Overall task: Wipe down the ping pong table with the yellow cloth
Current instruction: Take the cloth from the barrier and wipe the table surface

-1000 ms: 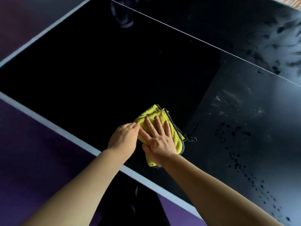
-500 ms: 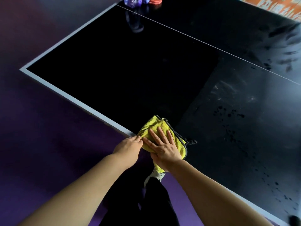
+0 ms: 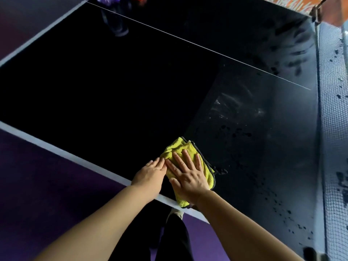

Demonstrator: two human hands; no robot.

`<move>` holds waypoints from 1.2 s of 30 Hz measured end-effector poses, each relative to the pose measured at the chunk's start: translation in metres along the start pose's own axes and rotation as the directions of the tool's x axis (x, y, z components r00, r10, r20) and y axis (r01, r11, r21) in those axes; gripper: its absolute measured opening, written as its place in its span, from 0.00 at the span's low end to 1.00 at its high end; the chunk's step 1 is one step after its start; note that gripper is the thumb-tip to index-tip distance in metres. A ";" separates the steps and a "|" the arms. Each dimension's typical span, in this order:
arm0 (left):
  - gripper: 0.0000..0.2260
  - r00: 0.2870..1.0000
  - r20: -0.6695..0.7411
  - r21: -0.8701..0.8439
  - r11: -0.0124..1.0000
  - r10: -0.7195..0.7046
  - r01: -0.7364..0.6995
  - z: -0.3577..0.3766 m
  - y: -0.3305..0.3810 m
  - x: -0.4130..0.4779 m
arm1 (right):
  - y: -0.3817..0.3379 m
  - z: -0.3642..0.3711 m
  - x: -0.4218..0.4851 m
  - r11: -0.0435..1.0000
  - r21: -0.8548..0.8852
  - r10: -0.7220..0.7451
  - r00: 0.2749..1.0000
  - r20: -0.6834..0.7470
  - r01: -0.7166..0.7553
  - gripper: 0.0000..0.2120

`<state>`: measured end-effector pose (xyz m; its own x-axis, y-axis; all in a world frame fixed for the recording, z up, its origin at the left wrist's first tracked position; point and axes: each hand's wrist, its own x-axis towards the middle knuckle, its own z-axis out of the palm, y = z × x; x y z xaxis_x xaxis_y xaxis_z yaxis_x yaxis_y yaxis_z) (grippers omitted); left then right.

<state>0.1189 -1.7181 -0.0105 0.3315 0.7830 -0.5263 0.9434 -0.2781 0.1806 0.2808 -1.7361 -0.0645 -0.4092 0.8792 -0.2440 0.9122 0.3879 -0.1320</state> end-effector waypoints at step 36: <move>0.42 0.984 -0.170 0.083 0.994 -0.049 0.064 -0.145 0.088 0.326 | 0.356 -0.129 0.382 0.954 0.031 0.300 0.952 -0.056 -0.298 0.32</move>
<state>0.3111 -1.4063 -0.0456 0.2807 0.8788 -0.3858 0.9590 -0.2726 0.0769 0.4520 -1.2269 -0.0806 -0.1151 0.9690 -0.2186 0.9916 0.0991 -0.0827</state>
